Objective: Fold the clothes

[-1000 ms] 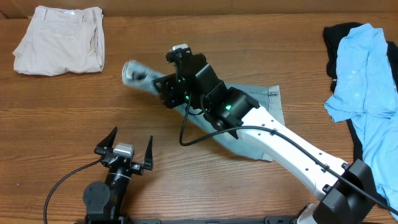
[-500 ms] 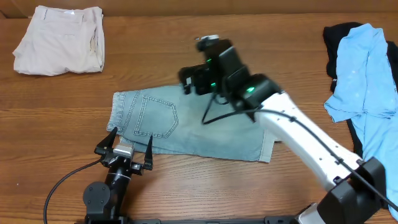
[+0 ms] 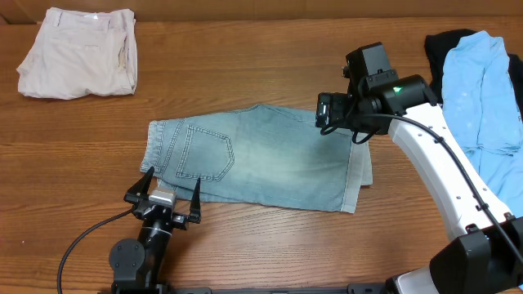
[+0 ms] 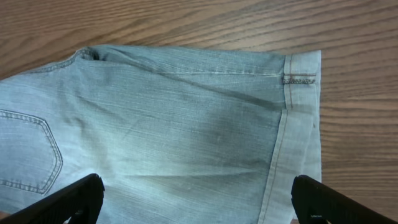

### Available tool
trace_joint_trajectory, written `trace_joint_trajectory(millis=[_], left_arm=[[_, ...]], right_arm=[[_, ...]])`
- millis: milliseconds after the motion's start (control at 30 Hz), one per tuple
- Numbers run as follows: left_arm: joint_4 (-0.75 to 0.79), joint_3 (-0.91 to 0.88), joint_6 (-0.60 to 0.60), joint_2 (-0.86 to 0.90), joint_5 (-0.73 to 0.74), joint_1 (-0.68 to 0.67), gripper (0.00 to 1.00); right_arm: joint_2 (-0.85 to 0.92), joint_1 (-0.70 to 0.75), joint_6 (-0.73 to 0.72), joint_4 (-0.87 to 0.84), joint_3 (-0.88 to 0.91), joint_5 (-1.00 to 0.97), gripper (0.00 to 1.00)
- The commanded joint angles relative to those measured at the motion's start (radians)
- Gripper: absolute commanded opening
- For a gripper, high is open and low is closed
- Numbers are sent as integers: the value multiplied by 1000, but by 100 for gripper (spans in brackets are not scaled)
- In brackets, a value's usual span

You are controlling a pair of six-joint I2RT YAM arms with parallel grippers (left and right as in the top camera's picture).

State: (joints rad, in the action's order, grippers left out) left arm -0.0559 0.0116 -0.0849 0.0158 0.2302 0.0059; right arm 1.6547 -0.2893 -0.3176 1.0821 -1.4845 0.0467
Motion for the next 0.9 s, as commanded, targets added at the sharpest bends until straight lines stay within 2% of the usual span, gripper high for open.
trace_joint_trajectory(millis=[0, 200, 300, 467, 600, 733, 867], left_arm=[[2, -6, 3, -10, -9, -6, 100], [-13, -6, -50, -10, -141, -6, 100], [-13, -6, -50, -10, -141, -6, 100], [-13, -6, -50, -10, -141, -6, 100], [-11, -6, -45, -10, -130, -6, 100], [47, -6, 78, -10, 176, -6, 100], [97, -6, 128, -10, 443, -6, 100]], right_arm=[[-23, 3, -1, -22, -8, 8, 100], [-23, 4, 0, -90, -8, 8, 100], [-23, 24, -2, -85, -8, 6, 100], [-22, 135, -154, -79, -8, -23, 100], [-22, 220, -177, -49, -8, -2, 100], [-22, 258, -177, 1, -8, 66, 100], [-22, 256, -177, 37, -8, 75, 100]])
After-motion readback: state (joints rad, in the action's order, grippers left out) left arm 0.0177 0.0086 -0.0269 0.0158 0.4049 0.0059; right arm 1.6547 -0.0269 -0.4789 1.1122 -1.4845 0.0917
